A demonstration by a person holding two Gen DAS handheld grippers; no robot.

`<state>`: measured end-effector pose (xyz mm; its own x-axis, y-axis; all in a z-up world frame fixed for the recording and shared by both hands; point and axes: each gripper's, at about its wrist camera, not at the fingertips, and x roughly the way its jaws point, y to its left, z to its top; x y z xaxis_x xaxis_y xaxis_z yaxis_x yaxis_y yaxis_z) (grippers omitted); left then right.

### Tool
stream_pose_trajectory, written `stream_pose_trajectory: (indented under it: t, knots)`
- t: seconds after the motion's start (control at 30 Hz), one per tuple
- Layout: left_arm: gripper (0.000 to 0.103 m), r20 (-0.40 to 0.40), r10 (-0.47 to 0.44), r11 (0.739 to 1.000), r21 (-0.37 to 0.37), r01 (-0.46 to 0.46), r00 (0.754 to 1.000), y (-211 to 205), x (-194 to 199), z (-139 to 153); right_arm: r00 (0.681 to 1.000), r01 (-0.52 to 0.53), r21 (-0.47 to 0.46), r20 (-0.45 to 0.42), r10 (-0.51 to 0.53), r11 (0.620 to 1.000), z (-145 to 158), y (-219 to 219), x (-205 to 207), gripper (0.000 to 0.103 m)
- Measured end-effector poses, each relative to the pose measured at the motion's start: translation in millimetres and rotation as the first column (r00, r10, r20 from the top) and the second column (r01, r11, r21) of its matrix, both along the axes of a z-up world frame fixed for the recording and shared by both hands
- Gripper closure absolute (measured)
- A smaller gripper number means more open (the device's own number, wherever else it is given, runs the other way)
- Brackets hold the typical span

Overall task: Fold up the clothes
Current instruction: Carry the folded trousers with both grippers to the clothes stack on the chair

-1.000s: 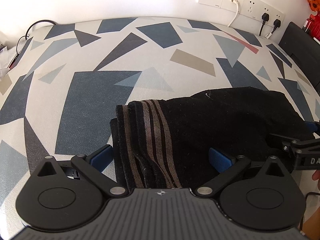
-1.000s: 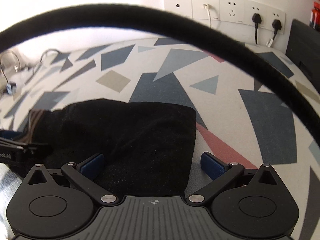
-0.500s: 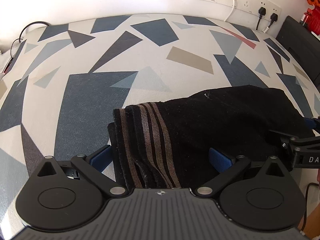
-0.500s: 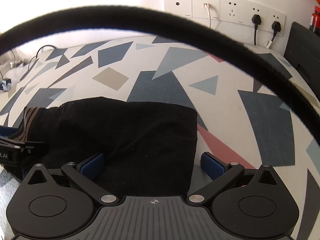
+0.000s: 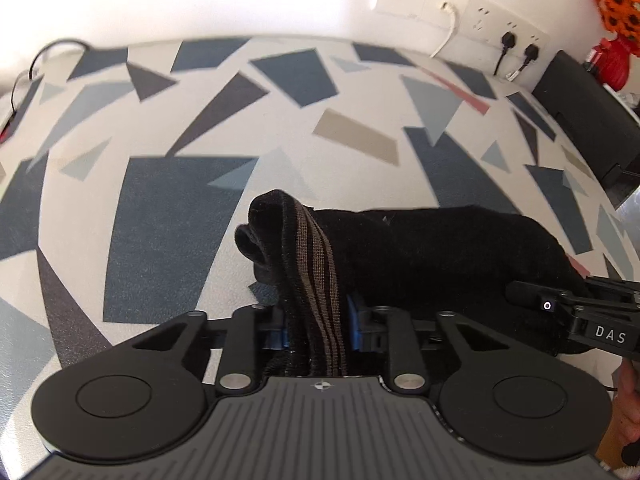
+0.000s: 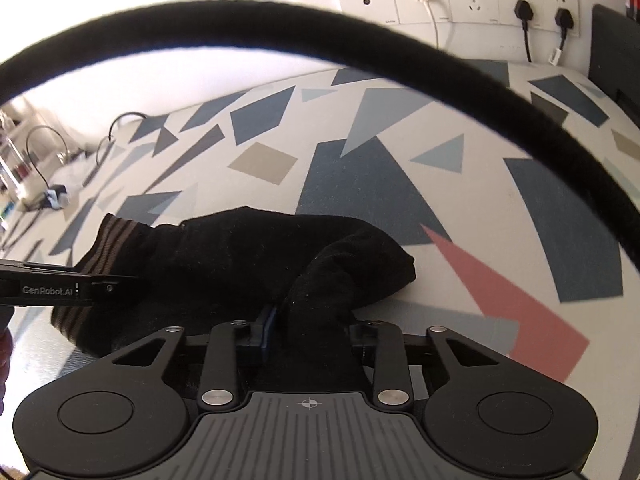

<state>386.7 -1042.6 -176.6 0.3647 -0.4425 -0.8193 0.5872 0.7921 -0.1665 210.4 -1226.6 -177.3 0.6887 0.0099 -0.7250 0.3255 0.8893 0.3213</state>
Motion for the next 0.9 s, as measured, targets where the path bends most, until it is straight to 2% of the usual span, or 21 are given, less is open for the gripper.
stream_pose_trajectory:
  t: [0.2,0.47,0.67,0.9]
  knots:
    - [0.083,0.039,-0.020,0.998,-0.058,0.023,0.999,-4,-19,19,0.995,0.013,-0.025,0.100,-0.010,1.000,19,-1,-26,0.085]
    - [0.083,0.068,0.045,0.981,-0.192,-0.031,0.997,-4,-41,46,0.974,0.021,-0.083,0.227,-0.002,0.996,60,-9,-57,0.086]
    - [0.083,0.098,0.089,0.980,-0.185,-0.070,0.991,7,-70,53,0.972,-0.007,-0.066,0.233,0.022,0.998,63,-16,-69,0.086]
    - [0.083,0.118,0.184,0.963,-0.219,-0.155,0.976,57,-102,66,0.962,-0.117,-0.041,0.243,0.123,0.992,66,8,-79,0.086]
